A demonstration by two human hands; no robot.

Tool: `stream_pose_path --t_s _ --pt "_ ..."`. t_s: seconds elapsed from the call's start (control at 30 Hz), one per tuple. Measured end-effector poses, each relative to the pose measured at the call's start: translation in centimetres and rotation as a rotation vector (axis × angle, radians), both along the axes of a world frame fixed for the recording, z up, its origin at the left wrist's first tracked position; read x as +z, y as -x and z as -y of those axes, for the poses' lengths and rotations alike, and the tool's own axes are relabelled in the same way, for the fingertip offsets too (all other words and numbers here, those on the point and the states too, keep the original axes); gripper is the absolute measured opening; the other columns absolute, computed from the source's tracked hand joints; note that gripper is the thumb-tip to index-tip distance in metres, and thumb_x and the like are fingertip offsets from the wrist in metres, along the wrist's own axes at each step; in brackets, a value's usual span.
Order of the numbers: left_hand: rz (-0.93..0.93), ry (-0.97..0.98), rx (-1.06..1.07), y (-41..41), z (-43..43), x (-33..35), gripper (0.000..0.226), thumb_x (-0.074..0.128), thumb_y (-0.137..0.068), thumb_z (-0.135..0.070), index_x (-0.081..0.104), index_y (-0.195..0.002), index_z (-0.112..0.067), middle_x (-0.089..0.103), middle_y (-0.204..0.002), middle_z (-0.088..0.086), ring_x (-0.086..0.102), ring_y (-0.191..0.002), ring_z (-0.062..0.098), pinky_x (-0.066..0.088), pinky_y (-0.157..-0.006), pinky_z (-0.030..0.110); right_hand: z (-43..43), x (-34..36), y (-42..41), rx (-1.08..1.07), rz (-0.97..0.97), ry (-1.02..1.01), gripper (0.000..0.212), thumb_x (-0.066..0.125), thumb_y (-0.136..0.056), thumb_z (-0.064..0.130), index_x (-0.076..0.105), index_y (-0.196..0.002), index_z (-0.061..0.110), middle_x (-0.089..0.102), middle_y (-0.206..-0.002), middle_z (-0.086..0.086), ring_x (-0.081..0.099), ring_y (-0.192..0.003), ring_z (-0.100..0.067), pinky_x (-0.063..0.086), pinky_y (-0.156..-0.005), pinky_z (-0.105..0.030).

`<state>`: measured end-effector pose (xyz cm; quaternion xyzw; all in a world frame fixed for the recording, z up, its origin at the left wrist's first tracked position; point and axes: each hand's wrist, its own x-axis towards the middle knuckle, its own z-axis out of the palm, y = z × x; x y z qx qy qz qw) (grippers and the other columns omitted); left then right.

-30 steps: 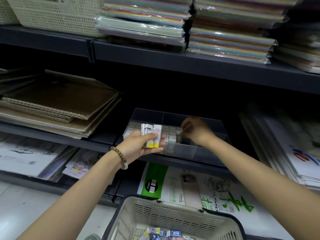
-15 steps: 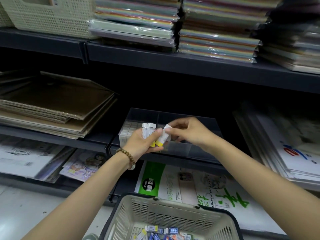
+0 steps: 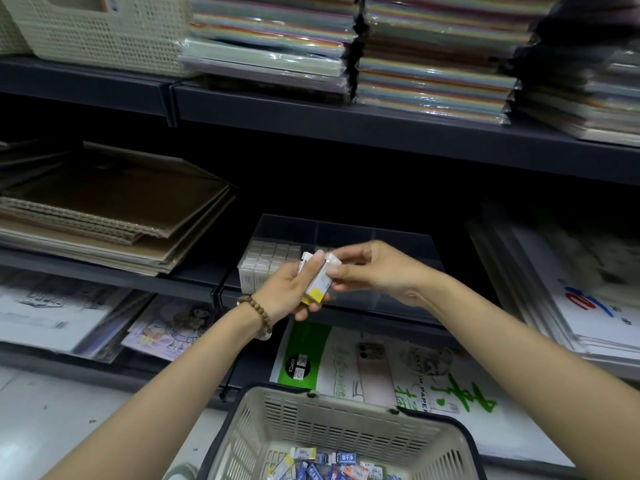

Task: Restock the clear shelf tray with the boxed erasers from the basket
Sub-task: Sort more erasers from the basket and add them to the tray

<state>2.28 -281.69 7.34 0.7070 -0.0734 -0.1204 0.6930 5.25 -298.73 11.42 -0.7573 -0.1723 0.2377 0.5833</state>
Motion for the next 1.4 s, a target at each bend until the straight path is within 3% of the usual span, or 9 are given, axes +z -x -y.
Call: stream_pose_path --t_s 0.17,0.33,0.43,0.57,0.67,0.77,0.87,1.1,1.4 --pt "0.010 0.011 -0.035 -0.4 0.4 0.0 0.057 0.037 -0.080 -0.062 0.063 -0.085 -0.011 0.063 -0.061 -0.003 0.051 -0.047 0.006 0.041 -0.040 0.016 0.7 0.2 -0.1 -0.018 -0.038 -0.035 0.028 0.068 -0.083 0.011 0.066 -0.110 0.006 0.072 -0.098 -0.008 0.069 -0.086 -0.011 0.054 -0.073 -0.015" --pt "-0.050 0.119 0.138 -0.9 -0.1 -0.2 0.044 0.034 -0.096 -0.043 0.044 -0.113 -0.004 0.068 -0.091 0.011 0.069 -0.059 0.014 0.055 -0.052 0.023 2.5 1.6 -1.4 -0.174 0.034 -0.082 0.031 0.067 -0.082 0.006 0.058 -0.111 0.001 0.069 -0.100 -0.013 0.070 -0.081 -0.015 0.057 -0.071 -0.019" --pt "0.037 0.044 0.218 -1.4 -1.2 -0.2 0.032 0.033 -0.099 -0.036 0.049 -0.092 -0.010 0.069 -0.095 0.007 0.069 -0.068 0.010 0.058 -0.061 0.024 3.9 2.4 -2.8 -0.231 0.208 0.162 0.034 0.071 -0.080 0.009 0.059 -0.111 0.004 0.067 -0.102 -0.015 0.067 -0.085 -0.019 0.058 -0.073 -0.022" --pt "0.209 -0.185 0.276 -1.8 -1.9 -0.4 0.033 0.036 -0.098 -0.035 0.061 -0.087 -0.018 0.066 -0.096 0.002 0.060 -0.090 0.012 0.048 -0.077 0.021 3.4 0.7 -3.9 -0.133 0.287 0.471 0.045 0.074 -0.078 0.018 0.060 -0.118 0.006 0.065 -0.109 -0.010 0.065 -0.096 -0.021 0.055 -0.086 -0.031" --pt "0.282 -0.217 0.284 -1.9 -2.1 -0.8 0.029 0.042 -0.097 -0.034 0.065 -0.087 -0.022 0.058 -0.084 0.006 0.052 -0.076 0.015 0.042 -0.070 0.024 2.3 -1.0 -4.3 -0.133 0.458 0.657 0.044 0.073 -0.080 0.025 0.060 -0.120 0.014 0.061 -0.117 -0.004 0.057 -0.100 -0.013 0.045 -0.084 -0.022" --pt "0.315 -0.162 0.264 -2.2 -2.0 -0.6 0.018 0.051 -0.094 -0.026 0.067 -0.090 -0.018 0.056 -0.072 0.008 0.052 -0.059 0.010 0.045 -0.056 0.022 1.9 -2.2 -4.5 -0.164 0.484 0.647 0.043 0.072 -0.081 0.022 0.059 -0.121 0.013 0.060 -0.117 -0.005 0.052 -0.095 -0.010 0.041 -0.079 -0.020" --pt "0.363 -0.150 0.218 -2.9 -1.5 0.0 0.007 0.060 -0.088 -0.019 0.067 -0.089 -0.019 0.066 -0.077 0.005 0.061 -0.059 0.004 0.051 -0.056 0.016 2.1 -2.7 -4.6 -0.181 0.478 0.615 0.042 0.074 -0.079 0.020 0.061 -0.119 0.012 0.062 -0.114 -0.006 0.053 -0.094 -0.010 0.039 -0.078 -0.020" --pt "0.561 -0.542 0.098 -4.3 -0.3 1.1 0.027 0.061 -0.089 -0.023 0.067 -0.107 -0.004 0.070 -0.094 0.012 0.067 -0.085 0.022 0.055 -0.078 0.039 2.0 -3.0 -4.6 -0.179 0.492 0.592 0.042 0.071 -0.082 0.017 0.059 -0.121 0.008 0.061 -0.119 -0.008 0.056 -0.108 -0.019 0.040 -0.081 -0.020" --pt "0.612 -0.839 0.020 -4.9 -0.2 0.1 0.034 0.063 -0.087 -0.031 0.067 -0.113 -0.010 0.068 -0.104 0.007 0.063 -0.095 0.019 0.049 -0.083 0.032 2.1 -3.0 -4.5 -0.174 0.491 0.571 0.037 0.069 -0.083 0.015 0.061 -0.119 0.010 0.063 -0.117 -0.005 0.055 -0.101 -0.011 0.040 -0.081 -0.018"
